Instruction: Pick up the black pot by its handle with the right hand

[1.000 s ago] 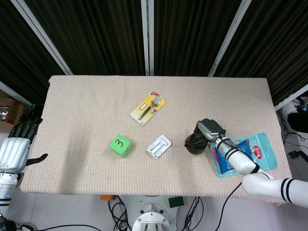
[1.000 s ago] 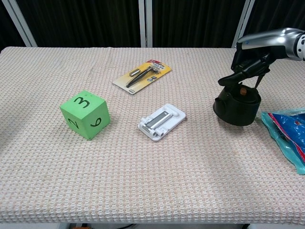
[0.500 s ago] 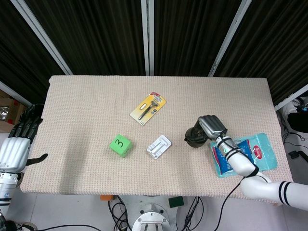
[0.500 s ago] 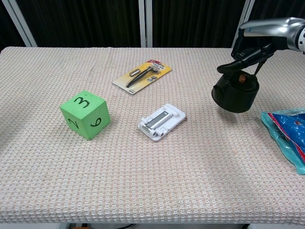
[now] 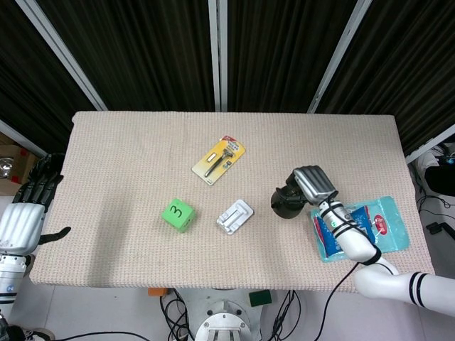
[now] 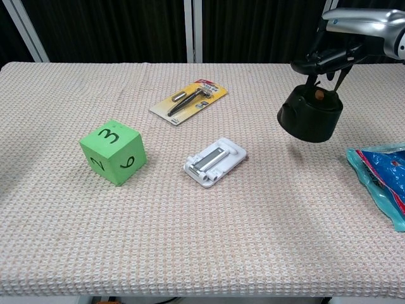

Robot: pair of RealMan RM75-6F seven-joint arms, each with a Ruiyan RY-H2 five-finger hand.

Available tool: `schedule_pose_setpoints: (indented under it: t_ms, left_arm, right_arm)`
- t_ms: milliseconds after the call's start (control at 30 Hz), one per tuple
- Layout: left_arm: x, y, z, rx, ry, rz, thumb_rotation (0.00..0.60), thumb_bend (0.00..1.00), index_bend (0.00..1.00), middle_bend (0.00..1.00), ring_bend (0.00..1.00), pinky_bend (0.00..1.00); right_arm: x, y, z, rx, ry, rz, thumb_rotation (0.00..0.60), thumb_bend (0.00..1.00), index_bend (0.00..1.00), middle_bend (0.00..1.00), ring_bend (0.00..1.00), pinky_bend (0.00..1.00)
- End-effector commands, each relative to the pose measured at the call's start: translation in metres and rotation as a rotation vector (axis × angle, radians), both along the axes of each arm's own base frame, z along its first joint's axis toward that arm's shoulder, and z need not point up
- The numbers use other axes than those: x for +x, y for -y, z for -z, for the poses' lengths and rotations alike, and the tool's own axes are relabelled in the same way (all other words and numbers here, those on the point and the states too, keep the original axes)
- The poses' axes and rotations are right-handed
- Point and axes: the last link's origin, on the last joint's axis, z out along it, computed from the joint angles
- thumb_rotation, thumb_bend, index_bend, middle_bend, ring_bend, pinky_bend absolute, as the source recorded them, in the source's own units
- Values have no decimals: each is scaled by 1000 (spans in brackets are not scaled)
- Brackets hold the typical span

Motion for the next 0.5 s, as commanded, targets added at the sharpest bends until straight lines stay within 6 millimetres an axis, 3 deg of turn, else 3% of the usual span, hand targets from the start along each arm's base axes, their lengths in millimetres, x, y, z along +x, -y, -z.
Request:
schedule_pose_setpoints:
  t_ms: [33,367,500]
  left_arm:
    - [0,0,0,-1,0,0,591,0,64,23,20,134]
    - [0,0,0,-2,-1,-1,591,0,64,23,20,134]
    - [0,0,0,-1,-1,-2,591,0,64,23,20,134]
  right_arm:
    - [0,1,-1,-7,11,-2,348,480,1000,1000,1000,535]
    - [3,1,-6,-6,-2,-2,350,578,1000,1000,1000,537]
    - [3,1,-7,-6,-18,-4,407,630,1000,1000,1000,537]
